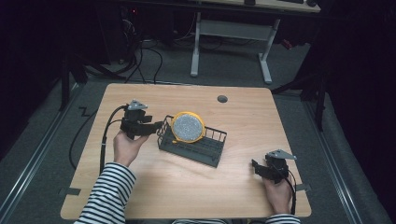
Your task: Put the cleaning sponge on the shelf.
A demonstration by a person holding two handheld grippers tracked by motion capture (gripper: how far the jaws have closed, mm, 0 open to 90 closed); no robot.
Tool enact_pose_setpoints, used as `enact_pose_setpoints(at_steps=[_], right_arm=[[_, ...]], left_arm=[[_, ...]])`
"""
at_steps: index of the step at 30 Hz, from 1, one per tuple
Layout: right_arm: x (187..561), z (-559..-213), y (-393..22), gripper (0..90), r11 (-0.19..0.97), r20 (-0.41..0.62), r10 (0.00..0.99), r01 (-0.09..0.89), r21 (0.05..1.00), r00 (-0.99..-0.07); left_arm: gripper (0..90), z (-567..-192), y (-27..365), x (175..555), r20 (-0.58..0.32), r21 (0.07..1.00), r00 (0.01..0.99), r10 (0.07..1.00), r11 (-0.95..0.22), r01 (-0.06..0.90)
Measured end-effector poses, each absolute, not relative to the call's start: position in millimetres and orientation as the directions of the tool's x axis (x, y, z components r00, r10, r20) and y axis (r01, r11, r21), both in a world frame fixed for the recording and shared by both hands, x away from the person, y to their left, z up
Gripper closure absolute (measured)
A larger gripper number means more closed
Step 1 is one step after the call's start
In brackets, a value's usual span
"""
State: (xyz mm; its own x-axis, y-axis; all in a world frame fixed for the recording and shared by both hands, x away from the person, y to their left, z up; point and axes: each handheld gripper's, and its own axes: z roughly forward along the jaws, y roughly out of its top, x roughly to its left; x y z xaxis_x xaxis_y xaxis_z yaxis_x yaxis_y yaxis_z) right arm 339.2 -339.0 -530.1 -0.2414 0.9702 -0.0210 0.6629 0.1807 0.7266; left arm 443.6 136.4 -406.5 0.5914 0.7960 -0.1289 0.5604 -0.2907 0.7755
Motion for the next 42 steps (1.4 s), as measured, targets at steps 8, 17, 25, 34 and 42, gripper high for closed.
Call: enact_pose_setpoints(at_steps=[8, 17, 25, 34, 42], right_arm=[[339, -530, -339, 35.5, 0.181, -0.021, 0.970, 0.663, 0.727, -0.242], [339, -530, -339, 35.4, 0.180, -0.021, 0.970, 0.663, 0.727, -0.241], [339, -530, -339, 35.5, 0.181, -0.021, 0.970, 0.663, 0.727, -0.242], [339, -530, -339, 35.5, 0.181, -0.021, 0.970, 0.663, 0.727, -0.242], [339, -530, -339, 35.5, 0.180, -0.021, 0.970, 0.663, 0.727, -0.241]], left_arm=[[42.8, -411, 163, 434, -0.206, 0.762, 0.552, 0.808, -0.221, 0.609], [40.0, -415, 196, 417, -0.231, 0.750, 0.484, 0.844, -0.163, 0.642], [38.1, -412, 218, 404, -0.230, 0.749, 0.443, 0.866, -0.134, 0.649], [36.8, -411, 238, 387, -0.216, 0.768, 0.406, 0.888, -0.102, 0.632], [35.2, -428, 252, 373, -0.216, 0.751, 0.361, 0.907, -0.082, 0.655]])
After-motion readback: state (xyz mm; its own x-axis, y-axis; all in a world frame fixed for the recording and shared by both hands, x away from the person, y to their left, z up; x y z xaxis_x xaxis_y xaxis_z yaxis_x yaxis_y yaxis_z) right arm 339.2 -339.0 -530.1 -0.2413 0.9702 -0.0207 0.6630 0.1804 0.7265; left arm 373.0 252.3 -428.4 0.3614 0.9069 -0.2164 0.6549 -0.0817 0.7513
